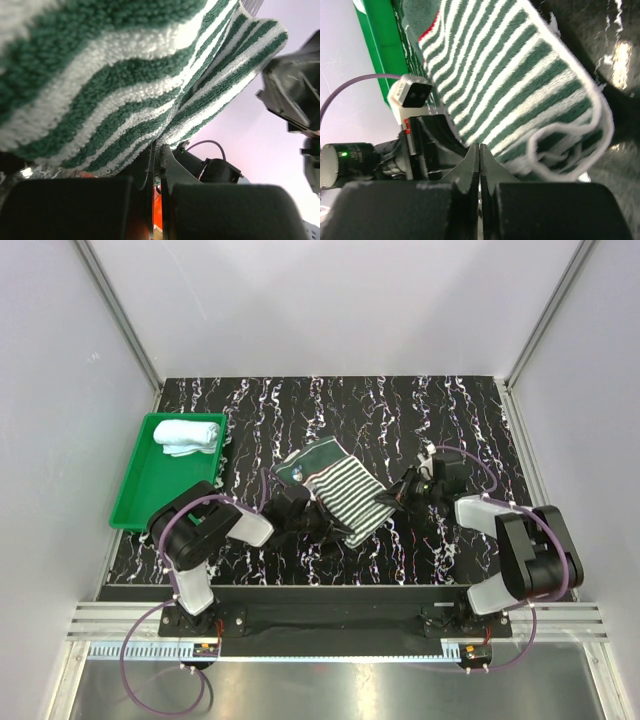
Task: Roll the towels
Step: Roll the towel
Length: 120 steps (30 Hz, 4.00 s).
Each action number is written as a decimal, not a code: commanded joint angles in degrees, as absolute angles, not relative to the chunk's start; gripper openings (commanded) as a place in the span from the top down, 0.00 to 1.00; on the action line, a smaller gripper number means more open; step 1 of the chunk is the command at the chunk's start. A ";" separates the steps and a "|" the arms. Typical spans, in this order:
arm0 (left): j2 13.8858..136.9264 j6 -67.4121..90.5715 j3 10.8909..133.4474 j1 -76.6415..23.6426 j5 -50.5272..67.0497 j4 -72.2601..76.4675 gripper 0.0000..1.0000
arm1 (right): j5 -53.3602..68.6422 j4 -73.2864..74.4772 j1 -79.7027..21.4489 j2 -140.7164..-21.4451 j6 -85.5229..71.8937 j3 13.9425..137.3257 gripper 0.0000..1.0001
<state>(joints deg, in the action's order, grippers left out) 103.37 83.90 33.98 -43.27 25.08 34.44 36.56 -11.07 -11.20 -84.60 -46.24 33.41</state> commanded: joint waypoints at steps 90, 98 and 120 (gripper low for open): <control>108.28 14.59 57.14 -64.78 -21.55 -6.07 0.98 | 41.66 -47.81 -11.34 -118.13 -49.04 31.29 1.00; 103.54 20.82 52.21 -59.86 -6.08 -0.18 1.00 | 38.94 -31.58 -11.34 -104.19 -46.68 34.62 0.86; 100.63 58.31 43.87 -48.52 31.17 18.08 1.00 | 18.98 18.90 -11.34 -64.00 -36.56 51.08 0.38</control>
